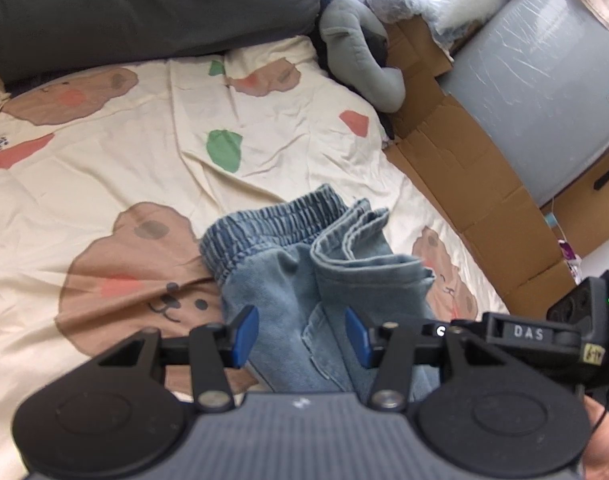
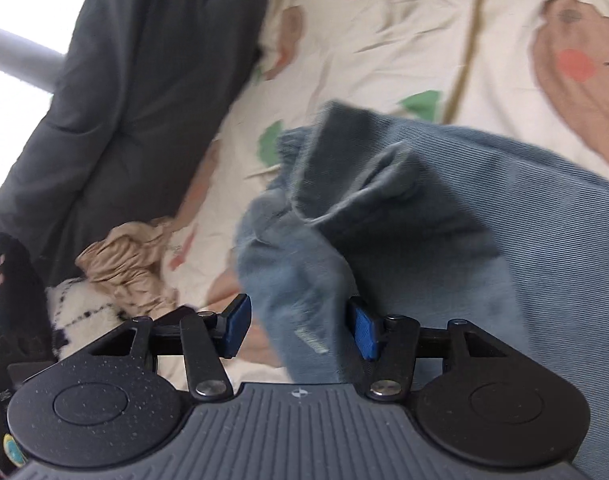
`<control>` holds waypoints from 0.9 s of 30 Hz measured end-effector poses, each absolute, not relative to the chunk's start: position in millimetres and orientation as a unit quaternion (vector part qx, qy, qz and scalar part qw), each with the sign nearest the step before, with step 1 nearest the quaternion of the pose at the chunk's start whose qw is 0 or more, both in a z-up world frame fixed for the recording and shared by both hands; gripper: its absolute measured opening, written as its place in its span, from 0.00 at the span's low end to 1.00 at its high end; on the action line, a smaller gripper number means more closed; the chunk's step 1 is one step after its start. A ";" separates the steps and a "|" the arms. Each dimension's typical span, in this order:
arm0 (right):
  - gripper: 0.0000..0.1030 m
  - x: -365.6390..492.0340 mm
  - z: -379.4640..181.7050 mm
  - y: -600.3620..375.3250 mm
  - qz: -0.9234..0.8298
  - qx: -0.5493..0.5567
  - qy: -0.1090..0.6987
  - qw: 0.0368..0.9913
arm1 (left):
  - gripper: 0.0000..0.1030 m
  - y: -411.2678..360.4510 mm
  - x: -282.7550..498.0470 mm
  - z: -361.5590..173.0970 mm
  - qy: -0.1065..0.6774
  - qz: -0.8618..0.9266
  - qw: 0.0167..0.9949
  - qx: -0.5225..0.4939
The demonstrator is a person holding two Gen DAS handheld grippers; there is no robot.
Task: Fold clothes
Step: 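Move the right gripper to the folded cuff and pinch it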
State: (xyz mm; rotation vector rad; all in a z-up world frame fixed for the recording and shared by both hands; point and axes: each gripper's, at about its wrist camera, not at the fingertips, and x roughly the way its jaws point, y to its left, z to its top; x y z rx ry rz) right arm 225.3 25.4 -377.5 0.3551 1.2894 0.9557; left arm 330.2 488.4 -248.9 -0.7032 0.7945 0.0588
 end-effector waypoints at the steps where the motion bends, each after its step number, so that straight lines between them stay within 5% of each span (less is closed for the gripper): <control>1: 0.55 221.6 -376.8 30.6 0.431 0.159 0.576 0.676 | 0.49 489.9 328.6 -249.1 0.378 0.031 0.862 -0.336; 27: 0.65 275.6 -384.6 -7.5 0.373 -0.014 0.519 0.769 | 0.49 493.4 321.8 -255.9 0.373 0.042 0.864 -0.336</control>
